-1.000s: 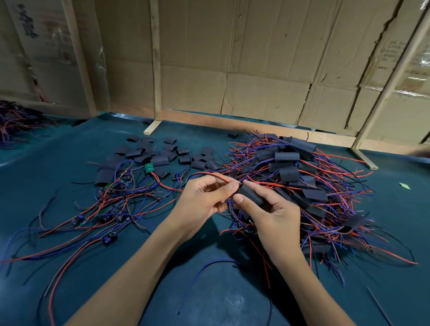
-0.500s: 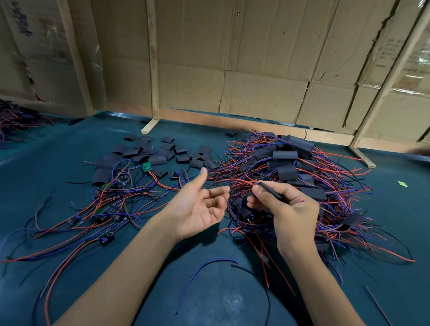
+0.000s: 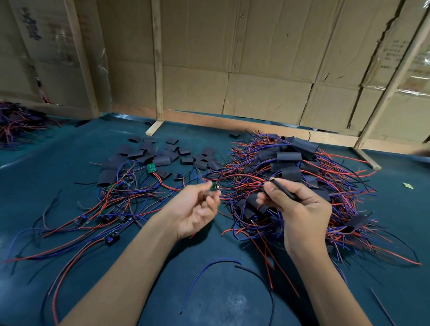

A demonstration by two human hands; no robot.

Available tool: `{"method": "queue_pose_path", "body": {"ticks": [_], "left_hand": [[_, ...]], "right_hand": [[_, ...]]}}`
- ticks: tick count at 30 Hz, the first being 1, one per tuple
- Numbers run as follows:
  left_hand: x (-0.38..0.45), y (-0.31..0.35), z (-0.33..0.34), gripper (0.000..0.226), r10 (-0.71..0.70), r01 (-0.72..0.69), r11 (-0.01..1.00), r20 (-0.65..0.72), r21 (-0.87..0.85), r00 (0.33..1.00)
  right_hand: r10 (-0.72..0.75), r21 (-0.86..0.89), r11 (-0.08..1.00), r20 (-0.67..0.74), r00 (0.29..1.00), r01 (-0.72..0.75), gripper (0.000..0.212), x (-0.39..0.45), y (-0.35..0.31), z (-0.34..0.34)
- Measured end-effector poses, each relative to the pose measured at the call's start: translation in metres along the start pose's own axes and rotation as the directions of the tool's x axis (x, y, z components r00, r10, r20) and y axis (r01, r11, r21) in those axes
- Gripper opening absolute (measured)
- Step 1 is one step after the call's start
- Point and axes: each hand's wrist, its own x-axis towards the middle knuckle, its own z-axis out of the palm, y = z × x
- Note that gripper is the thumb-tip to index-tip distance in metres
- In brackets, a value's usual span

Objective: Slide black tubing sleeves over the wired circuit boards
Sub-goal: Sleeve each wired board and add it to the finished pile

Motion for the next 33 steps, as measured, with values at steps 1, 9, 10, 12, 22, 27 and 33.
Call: {"method": "queue_pose_path", "body": {"ticks": [1, 9, 10, 12, 22, 27, 33], "left_hand": [[0.001, 0.0, 0.0, 0.029, 0.04, -0.041, 0.999, -0.014, -0.03, 0.999], [0.004, -0.002, 0.001, 0.022, 0.159, -0.163, 0.984, -0.052, -0.079, 0.986], [0.004, -0.002, 0.001, 0.02, 0.194, -0.197, 0.977, -0.048, -0.085, 0.98], [0.001, 0.0, 0.001, 0.014, 0.272, -0.275, 0.957, -0.042, -0.093, 0.961], [-0.009, 0.005, 0.008, 0.024, 0.656, -0.653, 0.754, 0.105, -0.067, 0.747], [-0.012, 0.005, 0.01, 0.029, 0.673, -0.656, 0.739, 0.158, -0.153, 0.722], [-0.014, 0.0, 0.012, 0.033, 0.633, -0.641, 0.762, 0.306, -0.089, 0.711]], "right_hand": [[-0.001, -0.003, 1.0, 0.003, 1.0, 0.001, 0.014, 0.0, 0.0, 0.0], [-0.021, -0.023, 0.999, 0.073, 0.997, 0.023, 0.012, -0.001, 0.002, -0.002], [-0.03, -0.035, 0.999, 0.081, 0.996, 0.033, 0.011, -0.001, 0.002, -0.002], [-0.042, -0.064, 0.997, 0.089, 0.995, 0.048, 0.011, -0.001, 0.002, -0.003], [-0.184, -0.545, 0.793, 0.214, 0.959, 0.274, 0.04, -0.007, 0.012, -0.004], [-0.185, -0.699, 0.558, 0.421, 0.888, 0.448, 0.053, -0.008, 0.016, -0.005], [-0.109, -0.741, 0.394, 0.55, 0.828, 0.544, 0.069, -0.008, 0.022, -0.008]]}}
